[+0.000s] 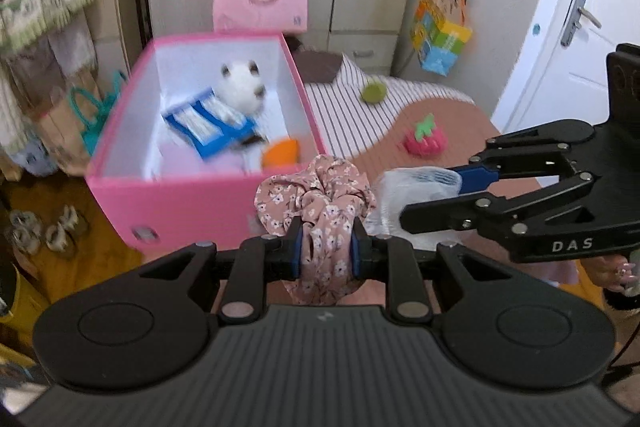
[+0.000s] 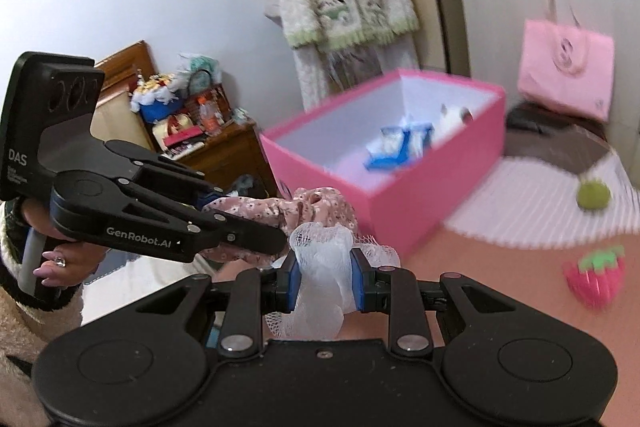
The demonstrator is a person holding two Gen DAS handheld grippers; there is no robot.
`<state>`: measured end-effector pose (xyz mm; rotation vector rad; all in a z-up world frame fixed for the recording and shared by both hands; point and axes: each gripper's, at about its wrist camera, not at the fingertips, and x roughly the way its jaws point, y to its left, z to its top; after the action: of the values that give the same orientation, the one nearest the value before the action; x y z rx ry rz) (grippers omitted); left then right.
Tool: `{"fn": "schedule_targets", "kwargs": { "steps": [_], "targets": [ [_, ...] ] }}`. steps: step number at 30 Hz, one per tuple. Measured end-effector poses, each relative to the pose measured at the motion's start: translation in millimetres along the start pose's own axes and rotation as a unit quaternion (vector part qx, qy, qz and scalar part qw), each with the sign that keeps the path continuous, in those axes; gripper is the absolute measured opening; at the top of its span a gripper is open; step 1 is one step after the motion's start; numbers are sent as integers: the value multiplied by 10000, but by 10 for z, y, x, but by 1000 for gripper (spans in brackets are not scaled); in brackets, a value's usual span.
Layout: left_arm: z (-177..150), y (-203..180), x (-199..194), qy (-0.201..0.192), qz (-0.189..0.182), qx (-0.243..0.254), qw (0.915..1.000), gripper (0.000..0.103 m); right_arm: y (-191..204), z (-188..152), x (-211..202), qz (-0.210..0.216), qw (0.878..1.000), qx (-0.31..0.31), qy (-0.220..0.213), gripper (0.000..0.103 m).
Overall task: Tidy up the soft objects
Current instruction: 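Carry the floral cloth and mesh puff toward the shoebox with both tools, then open the left tool over the shoebox while the right tool releases the mesh puff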
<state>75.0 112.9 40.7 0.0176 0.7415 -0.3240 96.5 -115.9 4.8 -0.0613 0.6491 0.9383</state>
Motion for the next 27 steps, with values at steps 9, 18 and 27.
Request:
{"fn": "schedule_targets", "kwargs": {
  "steps": [9,18,27],
  "targets": [
    [471,313,90,-436,304,136,9985,23,71,611,245,-416,9957,-543,-632,29],
    [767,784,665,-461,309,-523,9971,22,-224,1020,805,-519,9958,-604,-446,29],
    [942,1097,1176,-339,597,-822,9942,23,-699,1186,1401,-416,9990,-156,-8,28]
  ]
}}
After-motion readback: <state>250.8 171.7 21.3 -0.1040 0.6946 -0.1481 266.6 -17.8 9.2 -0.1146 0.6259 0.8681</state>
